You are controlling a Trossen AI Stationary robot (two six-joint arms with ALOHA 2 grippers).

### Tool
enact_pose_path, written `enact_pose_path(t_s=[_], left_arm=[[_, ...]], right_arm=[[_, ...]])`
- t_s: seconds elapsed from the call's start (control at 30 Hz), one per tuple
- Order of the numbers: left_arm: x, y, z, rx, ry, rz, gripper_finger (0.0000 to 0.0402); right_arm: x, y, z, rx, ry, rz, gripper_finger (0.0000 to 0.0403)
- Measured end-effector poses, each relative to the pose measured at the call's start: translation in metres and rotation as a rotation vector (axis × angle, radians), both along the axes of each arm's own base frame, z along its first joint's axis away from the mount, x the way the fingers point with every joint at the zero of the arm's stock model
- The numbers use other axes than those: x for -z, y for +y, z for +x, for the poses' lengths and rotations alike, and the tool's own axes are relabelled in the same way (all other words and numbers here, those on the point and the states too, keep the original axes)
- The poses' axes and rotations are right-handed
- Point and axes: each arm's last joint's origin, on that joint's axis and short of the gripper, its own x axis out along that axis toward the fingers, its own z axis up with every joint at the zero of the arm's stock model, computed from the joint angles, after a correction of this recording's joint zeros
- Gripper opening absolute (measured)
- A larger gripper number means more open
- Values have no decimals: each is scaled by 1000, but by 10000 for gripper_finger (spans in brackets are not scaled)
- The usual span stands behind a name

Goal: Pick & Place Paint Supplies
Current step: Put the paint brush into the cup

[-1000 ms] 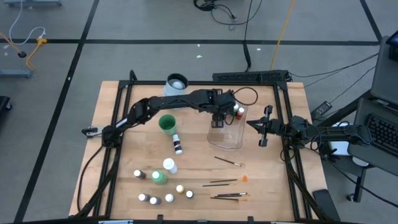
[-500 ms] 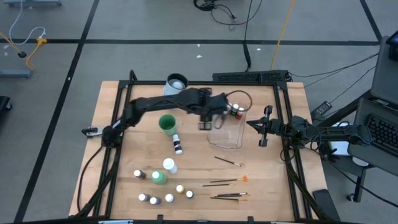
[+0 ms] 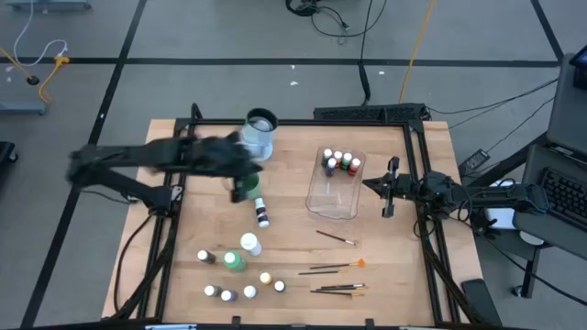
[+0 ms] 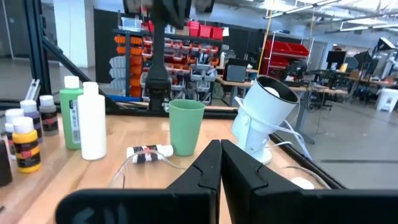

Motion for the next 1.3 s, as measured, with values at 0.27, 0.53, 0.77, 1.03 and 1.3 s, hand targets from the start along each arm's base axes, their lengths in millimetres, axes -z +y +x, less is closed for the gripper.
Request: enact_pose_path(t_s=[0.27,0.53,0.77,1.03,1.3], left_arm=[[87,1,-60,-4,-453,-74,6],[126,3,-69,10,-497,25,4],[165,-2,-74,6,-481,-63,8],[168,-7,-80,31,-503,-35,13],[168,-7,-80,59,-493,45,21]], right_arm=[[0,0,0,5,-4,3,4],[-1,0,0,9,-18,35,4],[-3,-1,-1,26,-45,47,4],[-1,-1,0,21,-32,118,4],[2,-1,2,31,8,82,4]])
